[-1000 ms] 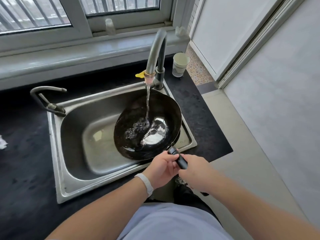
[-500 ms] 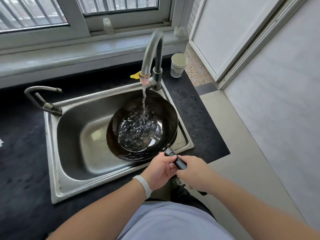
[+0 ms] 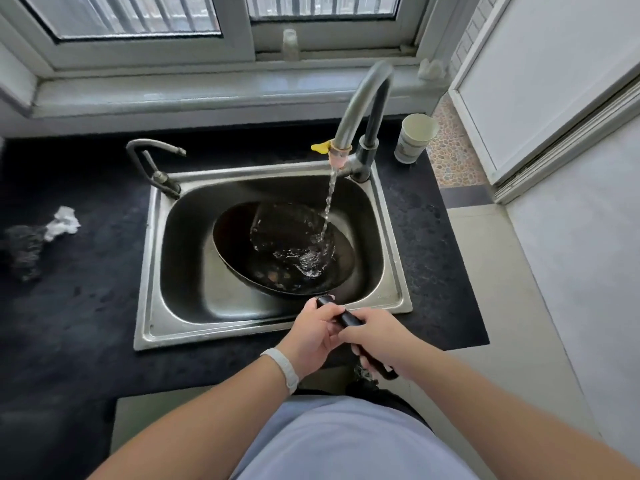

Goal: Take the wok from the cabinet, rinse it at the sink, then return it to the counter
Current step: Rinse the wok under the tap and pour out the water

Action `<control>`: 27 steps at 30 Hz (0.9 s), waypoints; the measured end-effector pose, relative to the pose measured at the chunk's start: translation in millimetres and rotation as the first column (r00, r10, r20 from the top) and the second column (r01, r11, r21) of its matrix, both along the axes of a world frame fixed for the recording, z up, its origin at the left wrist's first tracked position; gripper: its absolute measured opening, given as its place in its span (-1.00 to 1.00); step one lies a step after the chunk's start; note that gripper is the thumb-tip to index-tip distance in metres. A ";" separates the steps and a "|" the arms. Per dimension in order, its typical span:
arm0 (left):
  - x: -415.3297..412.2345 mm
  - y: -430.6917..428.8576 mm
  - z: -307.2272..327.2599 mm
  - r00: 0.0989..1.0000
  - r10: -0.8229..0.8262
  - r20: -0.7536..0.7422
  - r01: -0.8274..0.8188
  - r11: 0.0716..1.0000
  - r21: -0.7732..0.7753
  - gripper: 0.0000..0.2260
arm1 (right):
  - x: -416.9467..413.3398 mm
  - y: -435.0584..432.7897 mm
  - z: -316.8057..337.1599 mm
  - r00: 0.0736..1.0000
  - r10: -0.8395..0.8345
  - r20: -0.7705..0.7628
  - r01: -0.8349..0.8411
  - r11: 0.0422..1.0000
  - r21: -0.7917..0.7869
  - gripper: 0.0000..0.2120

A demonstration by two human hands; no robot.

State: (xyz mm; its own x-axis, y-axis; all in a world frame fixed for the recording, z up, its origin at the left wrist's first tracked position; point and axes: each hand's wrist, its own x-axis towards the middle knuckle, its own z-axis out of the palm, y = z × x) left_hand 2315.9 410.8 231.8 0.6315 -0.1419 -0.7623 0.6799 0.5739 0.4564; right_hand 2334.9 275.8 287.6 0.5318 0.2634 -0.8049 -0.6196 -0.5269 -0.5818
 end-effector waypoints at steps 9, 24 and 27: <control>-2.7 -0.9 -1.5 0.996 0.084 0.002 -0.082 0.976 0.204 -0.88 | 17.1 -2.6 -15.7 0.988 0.149 -0.028 -0.146 0.985 0.092 -0.84; -0.4 -21.4 -6.7 0.984 0.179 -0.019 -0.163 0.932 0.323 -0.82 | 41.4 -12.1 -16.9 0.945 0.323 -0.051 -0.321 0.946 0.044 -0.78; 2.8 -29.2 -9.0 0.985 0.172 -0.006 -0.161 0.930 0.330 -0.82 | 41.1 -11.6 -12.6 0.758 0.640 0.126 -0.577 0.748 -0.328 -0.75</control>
